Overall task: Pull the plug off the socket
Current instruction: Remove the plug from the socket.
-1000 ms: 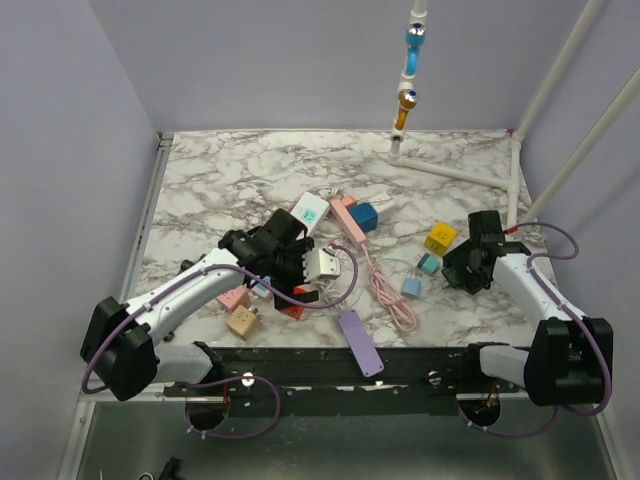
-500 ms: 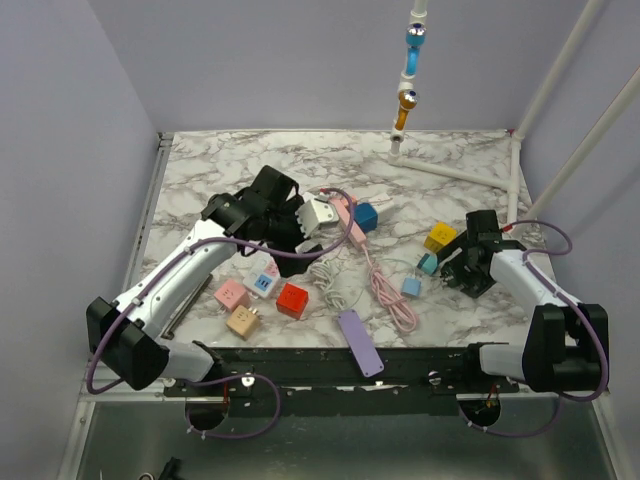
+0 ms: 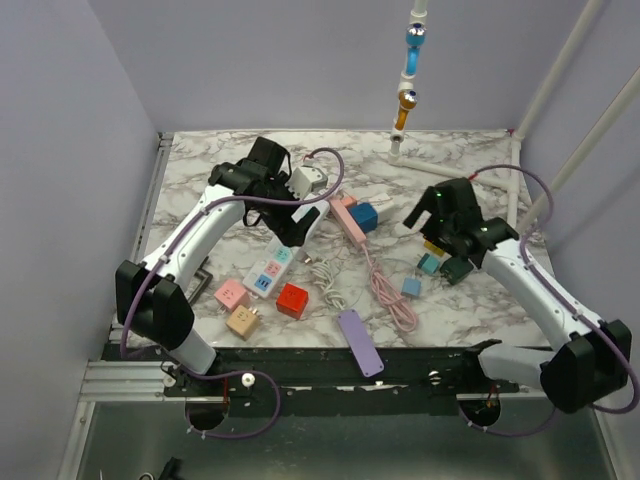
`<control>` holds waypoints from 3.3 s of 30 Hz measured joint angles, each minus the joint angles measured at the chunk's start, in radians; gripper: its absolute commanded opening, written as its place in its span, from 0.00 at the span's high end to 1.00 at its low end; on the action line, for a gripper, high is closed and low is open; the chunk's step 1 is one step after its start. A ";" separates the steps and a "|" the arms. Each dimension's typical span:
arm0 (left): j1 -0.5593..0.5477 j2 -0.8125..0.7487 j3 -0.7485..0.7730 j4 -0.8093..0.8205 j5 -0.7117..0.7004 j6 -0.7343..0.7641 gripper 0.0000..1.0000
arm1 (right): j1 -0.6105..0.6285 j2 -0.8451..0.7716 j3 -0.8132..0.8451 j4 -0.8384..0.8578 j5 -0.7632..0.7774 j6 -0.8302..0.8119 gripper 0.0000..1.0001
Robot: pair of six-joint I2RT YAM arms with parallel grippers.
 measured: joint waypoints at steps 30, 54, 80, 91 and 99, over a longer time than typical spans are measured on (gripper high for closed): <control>0.095 0.244 0.201 -0.061 -0.069 -0.103 0.02 | 0.465 0.678 0.287 0.350 0.221 -0.393 0.64; 0.097 0.381 0.390 -0.140 -0.059 -0.101 0.01 | 0.695 0.830 0.345 0.307 0.615 -0.479 0.14; -0.225 -0.314 -0.369 0.177 0.141 0.908 0.01 | 0.095 0.165 0.068 0.256 -0.077 -0.103 0.05; -0.297 0.064 -0.135 0.288 0.129 1.227 0.14 | -0.024 0.163 0.021 0.315 -0.324 -0.055 0.05; -0.333 0.282 0.078 0.127 0.074 1.430 0.12 | -0.084 0.162 0.007 0.324 -0.372 -0.055 0.05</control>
